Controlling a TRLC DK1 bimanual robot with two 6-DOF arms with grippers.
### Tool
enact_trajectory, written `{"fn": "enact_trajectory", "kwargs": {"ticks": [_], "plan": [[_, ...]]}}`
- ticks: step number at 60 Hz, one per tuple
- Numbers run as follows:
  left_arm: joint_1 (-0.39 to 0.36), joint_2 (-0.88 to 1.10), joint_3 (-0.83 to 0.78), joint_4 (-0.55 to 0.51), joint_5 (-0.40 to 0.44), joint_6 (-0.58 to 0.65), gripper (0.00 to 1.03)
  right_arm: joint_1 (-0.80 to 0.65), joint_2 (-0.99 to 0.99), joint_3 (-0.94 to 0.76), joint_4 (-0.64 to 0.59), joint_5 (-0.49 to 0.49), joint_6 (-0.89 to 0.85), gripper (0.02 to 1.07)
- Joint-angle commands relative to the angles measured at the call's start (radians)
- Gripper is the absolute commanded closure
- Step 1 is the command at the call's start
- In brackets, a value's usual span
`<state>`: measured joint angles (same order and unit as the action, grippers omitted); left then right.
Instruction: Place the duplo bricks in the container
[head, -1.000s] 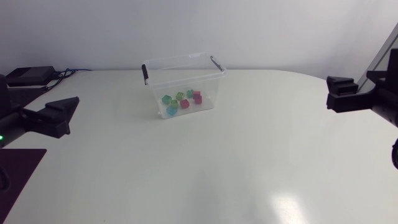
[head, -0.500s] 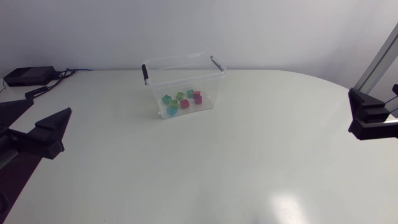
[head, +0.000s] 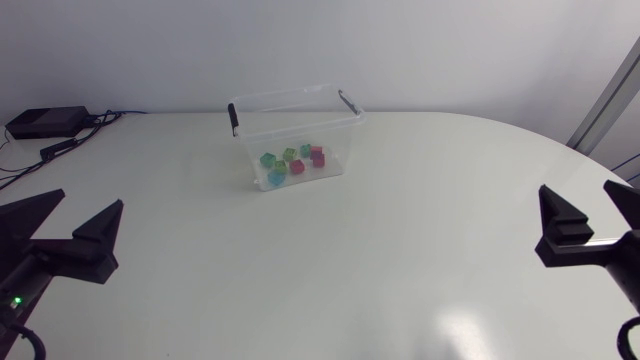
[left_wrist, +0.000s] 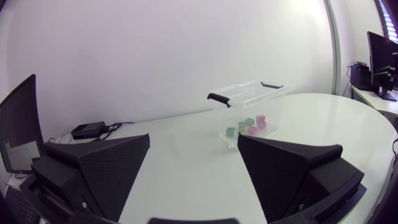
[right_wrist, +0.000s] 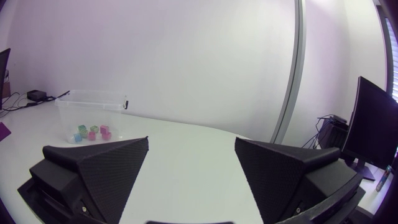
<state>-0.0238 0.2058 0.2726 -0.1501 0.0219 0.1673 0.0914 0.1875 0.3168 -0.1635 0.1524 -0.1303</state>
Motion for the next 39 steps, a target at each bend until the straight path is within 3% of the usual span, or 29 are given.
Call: {"fn": "enact_trajectory", "kwargs": {"ticks": [1,30,39], "plan": [[0.01,-0.033,-0.053,0.028,-0.006,-0.044,0.05,-0.016,-0.029,-0.056,0.032,-0.019,0.038,0.07],[0.024,-0.204,-0.27,0.149,-0.022,-0.166,0.05,-0.09,-0.185,-0.313,0.162,-0.151,0.129,0.07],[0.024,-0.206,-0.273,0.15,-0.022,-0.167,0.05,-0.091,-0.187,-0.317,0.163,-0.152,0.13,0.07]]}}
